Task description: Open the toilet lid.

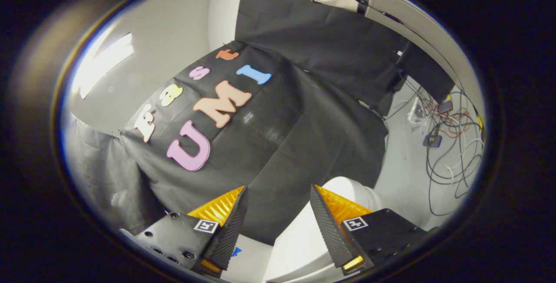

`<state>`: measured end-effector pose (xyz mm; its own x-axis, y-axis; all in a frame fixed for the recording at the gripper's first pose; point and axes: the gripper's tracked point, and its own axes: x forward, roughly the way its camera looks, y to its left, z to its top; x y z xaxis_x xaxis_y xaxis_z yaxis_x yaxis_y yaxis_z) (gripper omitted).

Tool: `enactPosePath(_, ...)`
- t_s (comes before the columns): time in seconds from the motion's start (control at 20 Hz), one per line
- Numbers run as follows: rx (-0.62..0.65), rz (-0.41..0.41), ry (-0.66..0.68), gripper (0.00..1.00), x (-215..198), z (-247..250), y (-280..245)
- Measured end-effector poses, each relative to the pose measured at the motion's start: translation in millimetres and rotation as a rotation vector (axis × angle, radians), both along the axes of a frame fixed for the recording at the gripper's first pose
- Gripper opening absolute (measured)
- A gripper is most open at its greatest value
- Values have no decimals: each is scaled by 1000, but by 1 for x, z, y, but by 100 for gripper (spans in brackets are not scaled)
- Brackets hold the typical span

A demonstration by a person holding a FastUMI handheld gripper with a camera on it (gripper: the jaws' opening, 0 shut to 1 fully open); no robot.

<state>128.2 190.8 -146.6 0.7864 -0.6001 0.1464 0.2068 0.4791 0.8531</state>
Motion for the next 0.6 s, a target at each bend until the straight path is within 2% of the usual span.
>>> enactPosePath(0.3, 107, 15, -15, 85, 1, -41, 19)
enactPosePath(0.6, 172, -36, 42, 85, -17, -83, 25)
